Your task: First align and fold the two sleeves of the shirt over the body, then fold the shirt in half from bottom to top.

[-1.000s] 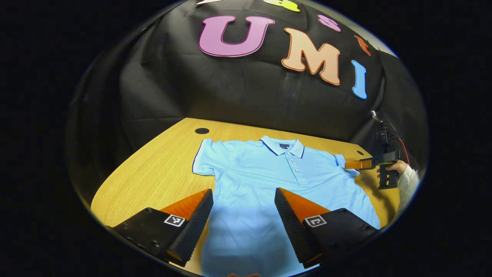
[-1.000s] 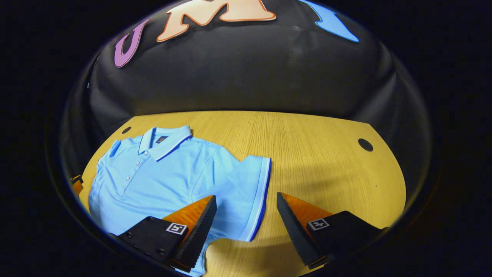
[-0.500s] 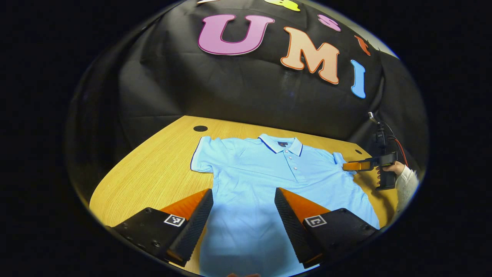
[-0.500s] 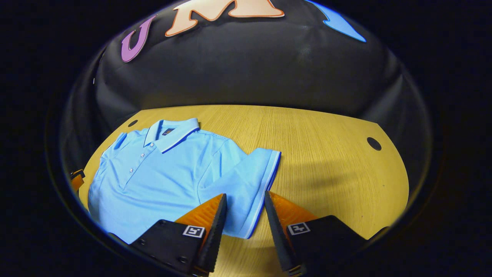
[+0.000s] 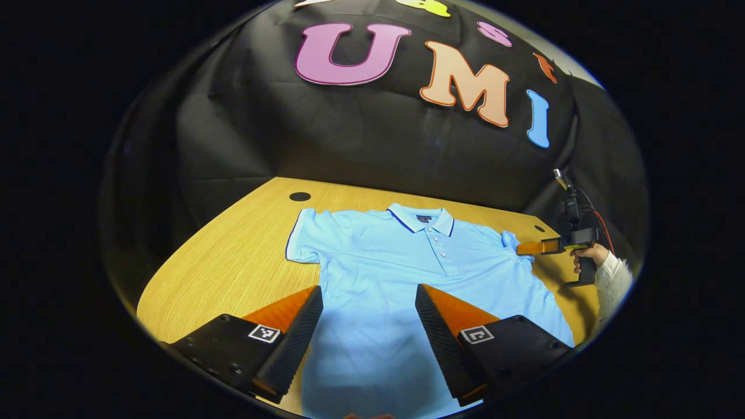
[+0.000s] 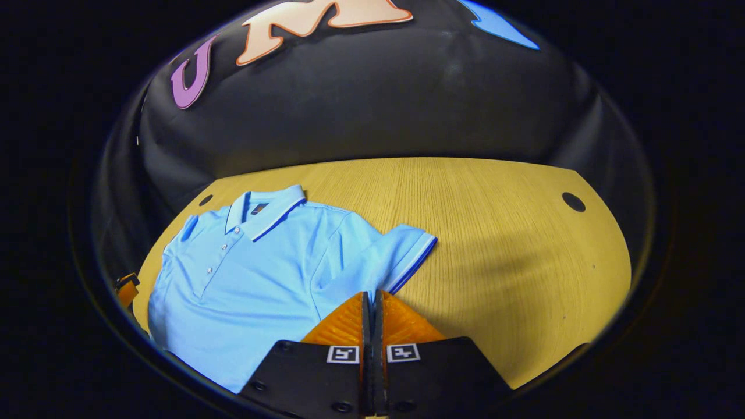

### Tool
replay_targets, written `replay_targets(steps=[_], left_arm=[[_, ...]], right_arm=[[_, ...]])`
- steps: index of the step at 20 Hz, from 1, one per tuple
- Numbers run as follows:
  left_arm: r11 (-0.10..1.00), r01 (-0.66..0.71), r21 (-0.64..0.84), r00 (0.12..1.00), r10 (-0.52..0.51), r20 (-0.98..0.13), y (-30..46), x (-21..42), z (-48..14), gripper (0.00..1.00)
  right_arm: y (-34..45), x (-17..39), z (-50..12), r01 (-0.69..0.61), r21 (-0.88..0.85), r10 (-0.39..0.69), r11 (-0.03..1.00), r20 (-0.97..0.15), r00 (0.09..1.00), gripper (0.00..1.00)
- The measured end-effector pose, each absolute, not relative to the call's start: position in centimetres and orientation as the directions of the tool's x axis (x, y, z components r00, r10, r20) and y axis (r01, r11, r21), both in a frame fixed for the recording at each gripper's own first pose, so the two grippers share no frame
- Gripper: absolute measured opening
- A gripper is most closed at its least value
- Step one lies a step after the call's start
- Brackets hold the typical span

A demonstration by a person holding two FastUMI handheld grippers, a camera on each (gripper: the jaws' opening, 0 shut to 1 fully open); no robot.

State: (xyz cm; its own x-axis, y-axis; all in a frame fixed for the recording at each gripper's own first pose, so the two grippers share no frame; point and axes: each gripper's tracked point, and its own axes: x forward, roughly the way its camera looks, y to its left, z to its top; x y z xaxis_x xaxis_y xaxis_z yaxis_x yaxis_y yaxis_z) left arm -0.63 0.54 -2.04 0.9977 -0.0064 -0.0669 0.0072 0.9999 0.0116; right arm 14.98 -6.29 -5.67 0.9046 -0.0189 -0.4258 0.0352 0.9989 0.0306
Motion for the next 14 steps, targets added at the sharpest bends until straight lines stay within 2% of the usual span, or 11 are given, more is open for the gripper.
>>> replay_targets(steps=[5,10,14], left_arm=[[1.0,0.004,0.013,0.999,-0.004,-0.052,0.6,-0.8,-1.6,0.96],[1.0,0.011,0.003,0.999,-0.011,-0.049,0.5,-0.7,-1.7,0.96],[1.0,0.015,-0.009,0.999,-0.015,-0.047,0.4,-0.7,-1.7,0.96]], right_arm=[[-4.1,15.4,-3.3,0.018,0.122,0.024,0.992,-0.332,0.943,0.03],[3.5,14.9,-0.4,-0.184,0.255,0.24,0.949,-0.211,0.947,0.03],[7.6,14.5,-2.1,-0.253,0.344,0.348,0.904,-0.25,0.904,0.03]])
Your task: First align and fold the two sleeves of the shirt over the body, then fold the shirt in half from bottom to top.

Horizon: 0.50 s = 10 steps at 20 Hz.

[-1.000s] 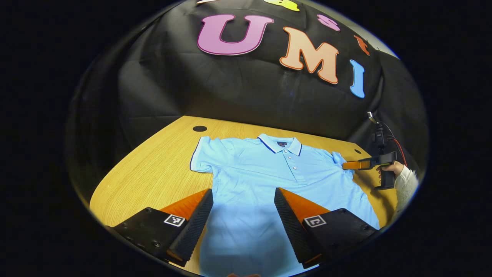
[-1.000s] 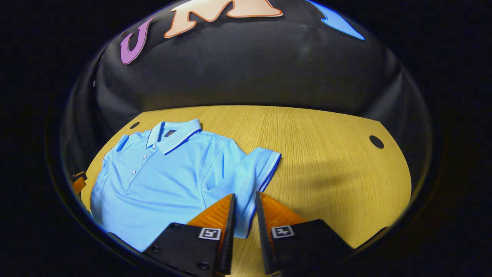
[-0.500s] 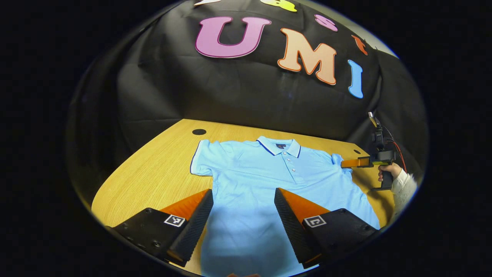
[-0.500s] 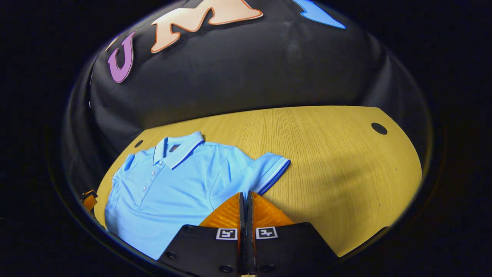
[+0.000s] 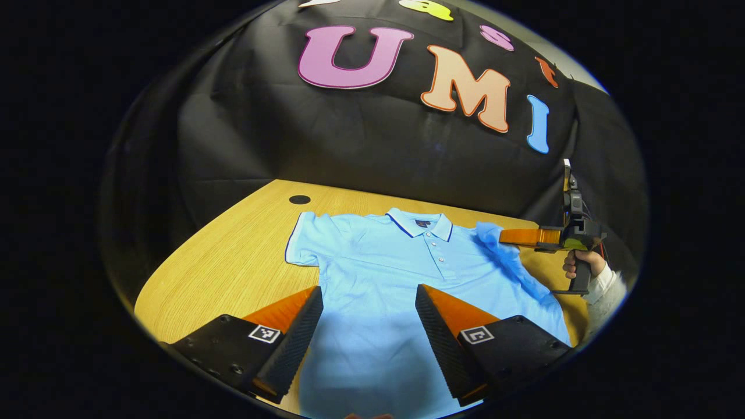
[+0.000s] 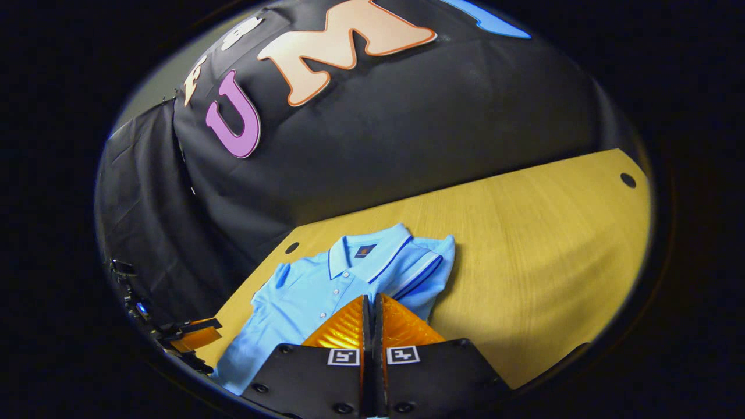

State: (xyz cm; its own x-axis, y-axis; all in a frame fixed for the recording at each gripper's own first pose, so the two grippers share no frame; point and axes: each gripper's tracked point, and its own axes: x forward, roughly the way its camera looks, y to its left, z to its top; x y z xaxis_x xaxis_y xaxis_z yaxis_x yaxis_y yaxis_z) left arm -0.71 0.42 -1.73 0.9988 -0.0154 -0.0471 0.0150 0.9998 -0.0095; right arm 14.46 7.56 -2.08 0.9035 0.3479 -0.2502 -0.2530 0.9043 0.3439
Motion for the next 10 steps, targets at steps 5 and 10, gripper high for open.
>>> replay_targets(steps=[5,10], left_arm=[[1.0,0.015,-0.021,0.999,-0.016,-0.038,0.7,0.0,-1.8,0.95],[0.999,-0.007,-0.031,0.999,0.005,-0.054,1.8,0.9,-2.4,0.95]], right_arm=[[10.6,13.2,-4.5,-0.291,0.451,0.453,0.844,-0.308,0.836,0.17],[12.3,11.7,-4.8,-0.346,0.493,0.528,0.799,-0.298,0.795,0.81]])
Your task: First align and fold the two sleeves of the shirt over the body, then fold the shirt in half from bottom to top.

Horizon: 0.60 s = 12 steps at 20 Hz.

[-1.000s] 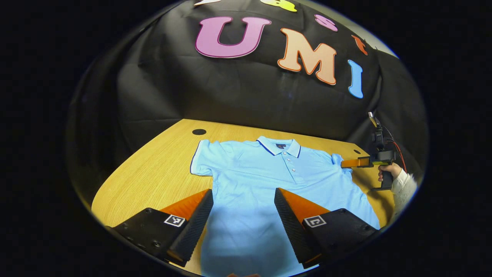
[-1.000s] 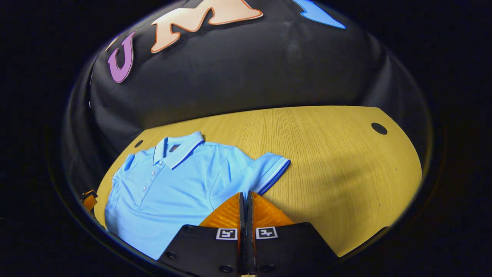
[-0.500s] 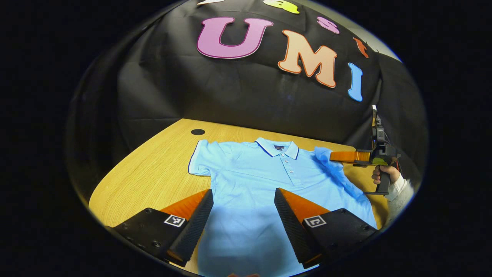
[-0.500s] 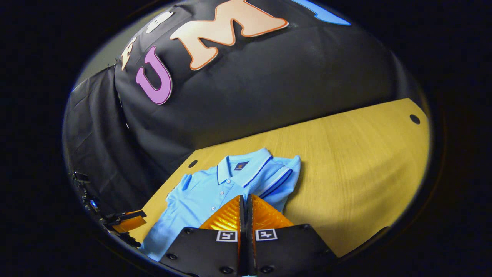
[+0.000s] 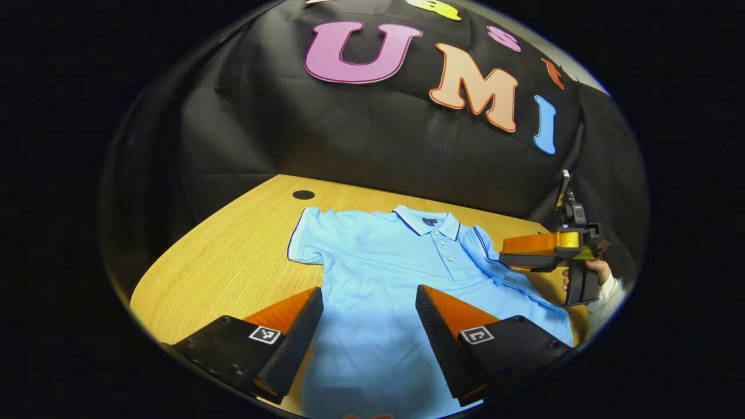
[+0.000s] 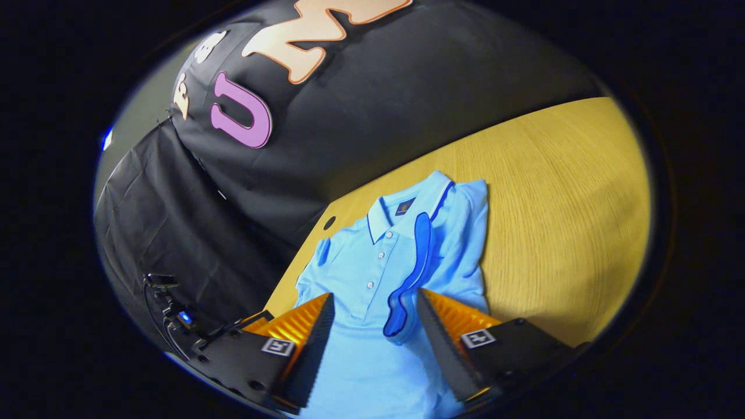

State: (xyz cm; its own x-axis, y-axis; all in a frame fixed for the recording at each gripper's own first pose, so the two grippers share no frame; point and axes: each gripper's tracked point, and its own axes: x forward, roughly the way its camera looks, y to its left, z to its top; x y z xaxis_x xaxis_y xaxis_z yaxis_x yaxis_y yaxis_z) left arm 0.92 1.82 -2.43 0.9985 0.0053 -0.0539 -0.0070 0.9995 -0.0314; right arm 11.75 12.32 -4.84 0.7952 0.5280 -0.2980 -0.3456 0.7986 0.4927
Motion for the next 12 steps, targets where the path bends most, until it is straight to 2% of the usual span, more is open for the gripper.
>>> replay_targets(steps=[1,7,8,9,12], left_arm=[[0.999,-0.012,-0.043,0.999,0.009,-0.053,2.1,1.2,-2.3,0.95],[0.999,-0.047,-0.007,0.997,0.046,-0.056,4.8,3.0,-0.5,0.95],[0.999,-0.044,-0.005,0.997,0.044,-0.061,5.2,3.3,0.0,0.95],[0.999,-0.049,-0.002,0.997,0.049,-0.064,5.8,3.7,0.5,0.95],[0.998,-0.058,0.002,0.995,0.058,-0.079,7.2,5.5,2.0,0.95]], right_arm=[[12.3,11.2,-4.2,-0.356,0.477,0.528,0.803,-0.292,0.798,0.98],[10.4,7.7,-2.6,-0.367,0.355,0.461,0.86,-0.232,0.856,0.98],[9.9,7.1,-2.3,-0.366,0.327,0.446,0.871,-0.217,0.868,0.94],[9.3,6.4,-2.1,-0.362,0.294,0.428,0.885,-0.204,0.881,0.98],[7.2,4.9,-1.6,-0.323,0.195,0.354,0.926,-0.157,0.922,0.98]])
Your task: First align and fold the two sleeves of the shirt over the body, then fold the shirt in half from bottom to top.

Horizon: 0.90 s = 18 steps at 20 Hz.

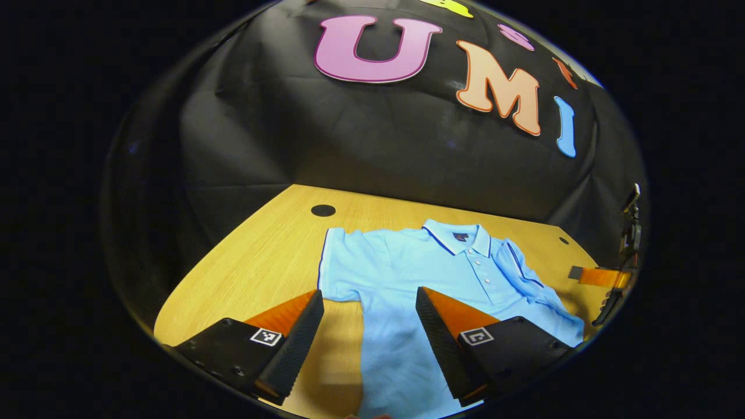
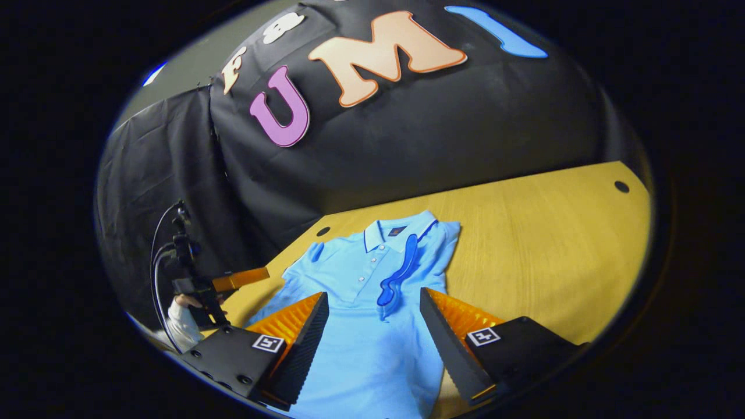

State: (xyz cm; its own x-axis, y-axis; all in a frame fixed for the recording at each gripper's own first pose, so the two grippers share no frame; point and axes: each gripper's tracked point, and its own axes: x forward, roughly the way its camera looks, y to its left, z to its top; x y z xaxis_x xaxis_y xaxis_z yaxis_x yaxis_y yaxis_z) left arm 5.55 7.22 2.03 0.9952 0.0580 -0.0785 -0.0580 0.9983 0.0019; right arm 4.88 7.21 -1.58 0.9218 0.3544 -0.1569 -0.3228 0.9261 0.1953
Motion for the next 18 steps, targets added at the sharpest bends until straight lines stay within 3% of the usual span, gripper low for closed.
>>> replay_targets(steps=[6,13,17,18], left_arm=[[0.995,-0.088,0.041,0.982,0.093,-0.162,10.2,10.2,2.9,0.95],[0.991,-0.122,0.052,0.951,0.131,-0.281,11.8,12.9,-0.5,0.94],[0.989,-0.137,0.064,0.944,0.15,-0.294,11.9,13.2,-1.0,0.89],[0.985,-0.151,0.079,0.937,0.168,-0.306,12.3,13.1,-1.3,0.84]], right_arm=[[4.2,0.7,-0.6,-0.264,0.195,0.284,0.945,-0.082,0.955,0.98],[-1.1,-3.3,0.8,-0.128,0.145,0.132,0.981,-0.018,0.991,0.98],[-2.4,-4.1,0.2,-0.096,0.153,0.103,0.984,-0.038,0.994,0.98],[-2.5,-4.4,0.3,-0.094,0.157,0.101,0.983,-0.037,0.994,0.98]])
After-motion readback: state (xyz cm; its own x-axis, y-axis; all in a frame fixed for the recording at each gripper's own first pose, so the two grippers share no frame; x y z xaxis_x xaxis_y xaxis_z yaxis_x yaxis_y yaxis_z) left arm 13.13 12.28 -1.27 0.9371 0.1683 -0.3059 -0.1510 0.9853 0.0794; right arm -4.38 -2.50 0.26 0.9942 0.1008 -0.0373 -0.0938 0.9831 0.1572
